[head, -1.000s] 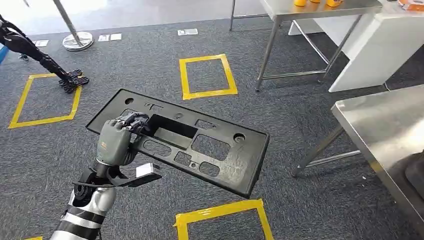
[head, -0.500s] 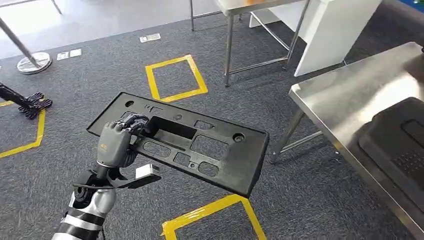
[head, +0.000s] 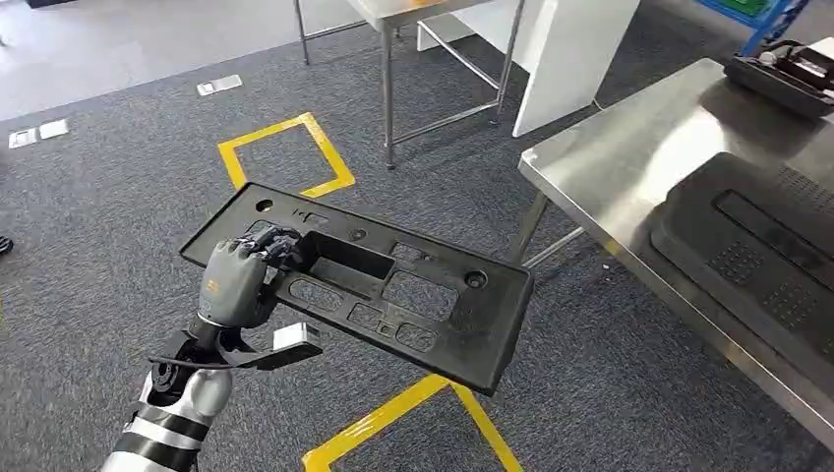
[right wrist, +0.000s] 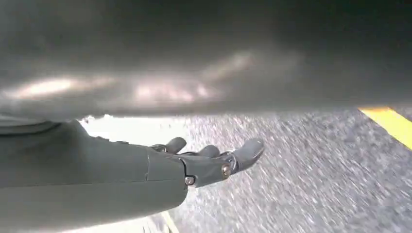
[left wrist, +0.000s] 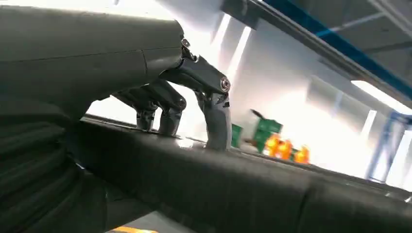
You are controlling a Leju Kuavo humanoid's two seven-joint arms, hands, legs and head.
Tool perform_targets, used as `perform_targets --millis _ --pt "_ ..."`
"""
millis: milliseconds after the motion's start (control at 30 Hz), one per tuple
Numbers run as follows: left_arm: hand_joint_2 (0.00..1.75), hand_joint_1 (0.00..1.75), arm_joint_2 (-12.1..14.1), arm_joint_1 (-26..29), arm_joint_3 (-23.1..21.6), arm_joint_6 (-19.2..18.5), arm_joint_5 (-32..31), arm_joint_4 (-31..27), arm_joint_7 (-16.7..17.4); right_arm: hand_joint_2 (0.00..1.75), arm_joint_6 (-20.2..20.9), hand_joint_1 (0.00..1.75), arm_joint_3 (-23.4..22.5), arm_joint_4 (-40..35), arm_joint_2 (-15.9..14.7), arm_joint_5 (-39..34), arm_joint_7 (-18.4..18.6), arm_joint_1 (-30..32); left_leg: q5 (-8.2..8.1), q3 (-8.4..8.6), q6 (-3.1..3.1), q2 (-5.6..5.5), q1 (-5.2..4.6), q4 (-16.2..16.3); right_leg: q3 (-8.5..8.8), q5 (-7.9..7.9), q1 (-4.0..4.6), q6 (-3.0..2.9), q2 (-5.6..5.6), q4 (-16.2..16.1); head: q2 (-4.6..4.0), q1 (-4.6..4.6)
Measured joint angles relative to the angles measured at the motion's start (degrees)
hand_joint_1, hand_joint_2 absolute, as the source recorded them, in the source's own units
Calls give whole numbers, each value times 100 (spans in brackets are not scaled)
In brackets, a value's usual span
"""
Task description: Take the parts from the cabinet and place them on the table.
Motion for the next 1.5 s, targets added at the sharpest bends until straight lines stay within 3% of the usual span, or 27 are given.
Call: perform_targets --millis 33,67,133,167,200,300,333,400,433,500,567,633,667,700,833,900,933,1000,1033,1067,1133,1167,1200,1333,1367,1433,1500 --pt "175 175 0 0 -11 0 0 0 0 0 0 0 9 2 6 0 0 1 -3 0 4 78 -6 0 -30 7 0 27 -2 70 0 0" --pt "175 175 -2 -2 -17 -2 0 0 0 0 7 0 24 2 4 9 0 3 -8 1 10 158 -10 0 110 107 2 66 -8 -172 0 4" --pt "175 175 -2 -16 -22 -9 7 0 2 0 33 0 39 2 4 20 -2 2 -15 9 7 288 -17 0 717 447 22 115 -135 -1219 0 2" --pt "175 175 -2 -28 -24 -13 11 0 2 0 44 0 50 2 4 26 -4 -8 -22 23 -3 336 -29 0 1049 554 68 84 -428 -1752 0 4" --pt "175 175 -2 -29 -26 -18 20 0 2 0 63 0 63 2 4 33 -4 -26 -50 23 -44 386 -81 5 1098 568 108 25 -582 -1814 0 -9" --pt "175 175 -11 -39 -57 -59 52 0 2 0 92 0 79 7 13 68 -4 -25 -53 64 -114 563 -53 -31 1042 631 146 -61 -352 -1828 0 -9" --pt "175 175 -15 -48 -66 -63 61 -9 2 0 92 0 81 7 20 72 -4 -26 -77 92 -157 590 -59 -28 1080 671 91 -118 -274 -1894 0 -7" --pt "175 175 -11 -63 -76 -68 79 -9 2 0 90 0 83 9 28 83 -4 -20 -315 -44 -196 85 -9 284 1129 687 -6 -172 -154 -1922 0 -26" --pt "175 175 -9 -58 -79 -68 103 -9 2 0 88 0 83 7 28 85 -4 -35 -556 -237 -211 -52 -2 726 1133 687 -4 -206 -95 -1922 0 -53" --pt "175 175 -2 -37 -87 -68 116 -7 2 0 88 0 83 9 37 107 -4 -39 -873 -637 -258 -134 13 1544 1131 688 4 -207 73 -1915 0 -59" --pt "175 175 -2 -34 -94 -68 120 -4 2 0 88 0 83 9 37 118 -4 -33 -707 -684 -279 -139 41 1550 1143 687 -2 -205 245 -1904 0 -59" --pt "175 175 2 -46 -94 -68 131 -7 2 0 88 0 83 9 37 127 4 -29 -146 -274 -308 -203 107 664 1157 681 -34 -195 429 -1859 0 -57" --pt "175 175 4 -53 -94 -68 136 -7 -7 0 88 0 83 9 37 135 7 -31 23 -65 -339 -391 162 201 1144 653 -40 -153 504 -1820 0 -59" --pt "175 175 9 -57 -96 -68 140 2 -20 0 88 0 83 7 28 142 15 -40 -104 -10 -371 -665 176 107 1081 647 8 -106 564 -1776 0 -61" --pt "175 175 2 -86 -111 -68 162 -4 -44 0 85 0 83 13 24 151 39 5 -54 9 -186 -425 116 82 936 737 -32 60 817 -1839 0 -51" --pt "175 175 -8 -112 -111 -66 170 -7 -52 0 85 0 83 13 20 153 44 17 0 18 -78 -294 126 15 790 589 19 41 289 -1560 0 4" --pt "175 175 -9 -118 -111 -66 173 -11 -55 0 85 0 83 13 22 153 44 7 1 14 -58 -216 110 15 589 408 23 14 123 -1179 0 35" --pt "175 175 -7 -111 -111 -66 173 -7 -55 0 85 0 83 13 22 155 46 -9 -16 8 -32 -23 68 15 87 21 4 -24 12 -158 0 35" --pt "175 175 -7 -112 -111 -66 173 -4 -55 0 83 0 83 13 26 155 44 -8 -19 8 -30 60 61 15 -37 -27 -2 0 0 92 0 33" --pt "175 175 -7 -112 -114 -68 173 -4 -57 0 85 0 83 13 26 157 44 -4 -25 12 -28 129 60 15 -2 30 -2 33 -8 13 0 35" --pt "175 175 -9 -117 -111 -68 173 -4 -57 0 85 0 83 13 22 157 46 -1 -40 21 -39 258 64 15 483 369 -1 125 -90 -868 0 37" --pt "175 175 -9 -122 -111 -68 173 -4 -57 0 85 0 83 13 15 160 46 -6 -51 35 -56 302 63 15 814 538 6 142 -257 -1444 0 37" --pt "175 175 -9 -127 -111 -66 172 -7 -57 0 85 0 83 13 17 162 46 -21 -71 48 -85 356 13 19 1002 581 41 78 -590 -1813 0 46" --pt "175 175 -13 -135 -114 -66 173 -7 -57 0 85 0 83 13 17 162 46 -25 -108 129 -198 584 -18 -26 995 664 98 -36 -320 -1792 0 39" --pt "175 175 -13 -139 -114 -66 173 -13 -57 0 85 0 83 13 15 160 46 -33 -163 122 -250 591 7 -3 1056 700 -31 -99 -230 -1863 0 42" --pt "175 175 -9 -150 -116 -63 177 -17 -57 0 85 0 81 13 11 160 46 -25 -484 -44 -261 85 35 495 1097 687 -39 -169 -126 -1866 0 -18" --pt "175 175 -2 -127 -116 -66 179 -13 -57 0 85 0 81 13 17 160 46 -36 -901 -523 -292 -120 34 1447 1093 684 -30 -207 37 -1865 0 -37"
